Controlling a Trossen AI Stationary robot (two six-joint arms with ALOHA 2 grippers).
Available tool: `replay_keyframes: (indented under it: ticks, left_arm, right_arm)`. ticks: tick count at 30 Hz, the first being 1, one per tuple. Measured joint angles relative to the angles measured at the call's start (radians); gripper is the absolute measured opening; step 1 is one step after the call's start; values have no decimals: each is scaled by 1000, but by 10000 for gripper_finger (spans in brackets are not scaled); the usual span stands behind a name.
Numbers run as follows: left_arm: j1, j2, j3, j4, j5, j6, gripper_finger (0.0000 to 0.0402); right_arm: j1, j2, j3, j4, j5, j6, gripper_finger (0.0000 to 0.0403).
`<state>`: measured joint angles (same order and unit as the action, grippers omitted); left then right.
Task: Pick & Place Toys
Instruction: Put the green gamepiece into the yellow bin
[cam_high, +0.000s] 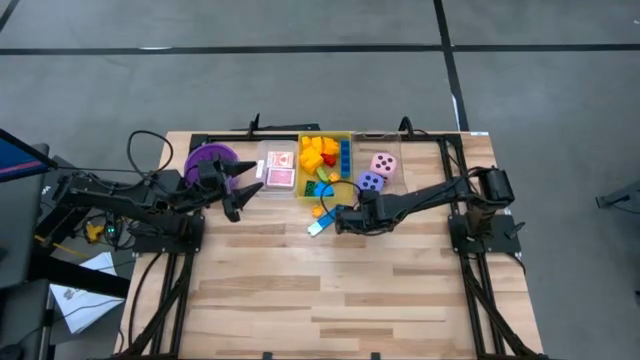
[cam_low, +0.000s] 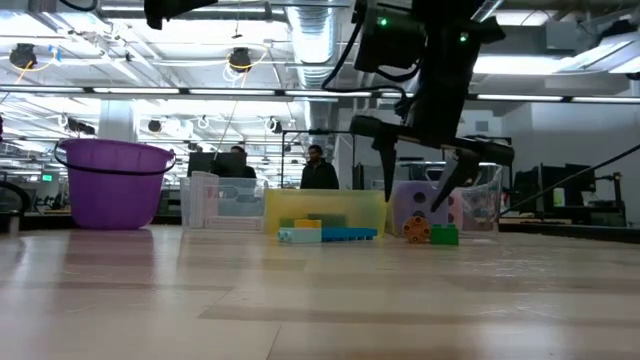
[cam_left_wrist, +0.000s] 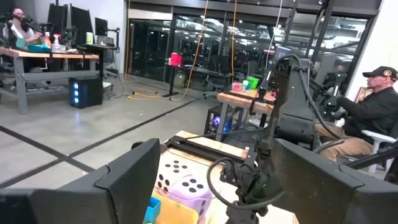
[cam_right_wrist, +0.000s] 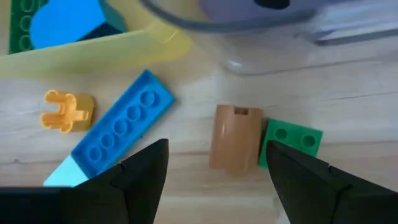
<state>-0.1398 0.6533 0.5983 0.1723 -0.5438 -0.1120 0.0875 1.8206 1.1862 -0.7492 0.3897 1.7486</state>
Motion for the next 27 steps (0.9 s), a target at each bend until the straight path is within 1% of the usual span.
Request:
replay_keyframes:
  ticks: [10, 16, 18, 22, 25, 27]
  left_arm:
    - [0, 0, 0, 0, -1, -1, 305]
    - [0, 0, 0, 0, -1, -1, 305]
    - [0, 0, 0, 0, -1, -1, 305]
    - [0, 0, 0, 0, -2, -1, 305]
    - [0, 1, 0, 2, -2, -4, 305]
    - [0, 0, 0, 0, -1, -8, 305]
  right_arm:
    - [-19, 0, 0, -2, -5, -55, 263]
    - [-18, 0, 0, -6, -5, -58, 262]
    - [-18, 19, 1, 2, -6, -58, 261]
    - [-19, 65, 3, 23, -55, -59, 260]
    - [-9, 77, 6, 32, -54, -55, 260]
    - [0, 76, 6, 31, -35, -29, 260]
